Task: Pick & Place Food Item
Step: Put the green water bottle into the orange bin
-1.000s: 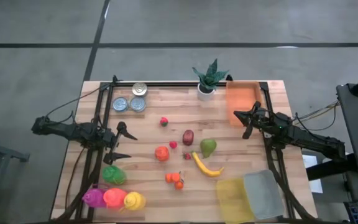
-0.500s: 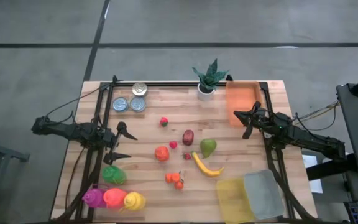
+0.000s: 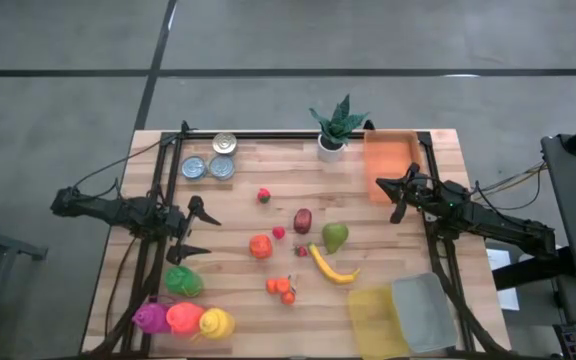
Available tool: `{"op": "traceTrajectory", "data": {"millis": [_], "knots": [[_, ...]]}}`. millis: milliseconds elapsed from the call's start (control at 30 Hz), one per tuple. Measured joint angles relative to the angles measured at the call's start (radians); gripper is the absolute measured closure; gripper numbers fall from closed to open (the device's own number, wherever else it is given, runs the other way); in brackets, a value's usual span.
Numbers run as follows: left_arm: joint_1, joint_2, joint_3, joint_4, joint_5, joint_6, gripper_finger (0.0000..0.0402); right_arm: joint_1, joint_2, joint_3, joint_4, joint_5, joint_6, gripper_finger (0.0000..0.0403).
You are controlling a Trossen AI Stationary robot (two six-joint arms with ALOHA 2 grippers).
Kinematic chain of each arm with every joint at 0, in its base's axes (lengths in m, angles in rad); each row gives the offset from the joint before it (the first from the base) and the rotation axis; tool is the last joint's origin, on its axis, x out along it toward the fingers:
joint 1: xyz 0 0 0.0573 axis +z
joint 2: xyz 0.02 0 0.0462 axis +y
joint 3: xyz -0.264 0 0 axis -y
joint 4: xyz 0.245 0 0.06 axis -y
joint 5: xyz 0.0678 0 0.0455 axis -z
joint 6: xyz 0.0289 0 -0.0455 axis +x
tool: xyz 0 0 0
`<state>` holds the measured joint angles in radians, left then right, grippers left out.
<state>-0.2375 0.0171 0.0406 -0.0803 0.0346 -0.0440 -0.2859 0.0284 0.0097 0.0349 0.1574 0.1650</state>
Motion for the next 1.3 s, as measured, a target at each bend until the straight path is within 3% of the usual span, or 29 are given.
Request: {"op": "traceTrajectory", "data": {"millis": [267,467,567,733,933,1033,1300], "knots": [[0.000,0.001,0.008,-0.020,0.027,-0.219,0.0020,0.000,0.000,0.000,0.000,0.000,0.000,0.0390],[0.000,0.003,0.137,-0.295,0.043,-0.220,0.0020,0.000,0.000,0.000,0.000,0.000,0.000,0.0390],[0.001,0.031,0.227,-0.370,-0.004,-0.195,0.0020,0.000,0.000,0.000,0.000,0.000,0.000,0.0390],[0.002,0.127,0.359,-0.378,-0.125,-0.272,0.0020,0.000,0.000,0.000,0.000,0.000,0.000,0.0390],[0.002,0.344,0.536,-0.433,-0.150,-0.323,0.0020,0.000,0.000,0.000,0.000,0.000,0.000,0.0390],[0.001,0.477,0.671,-0.579,-0.148,-0.326,0.0020,0.000,0.000,0.000,0.000,0.000,0.000,0.0390],[-0.019,0.753,1.077,-1.188,-0.069,-0.457,0.0020,0.000,0.000,0.000,0.000,0.000,0.000,0.0390]]}}
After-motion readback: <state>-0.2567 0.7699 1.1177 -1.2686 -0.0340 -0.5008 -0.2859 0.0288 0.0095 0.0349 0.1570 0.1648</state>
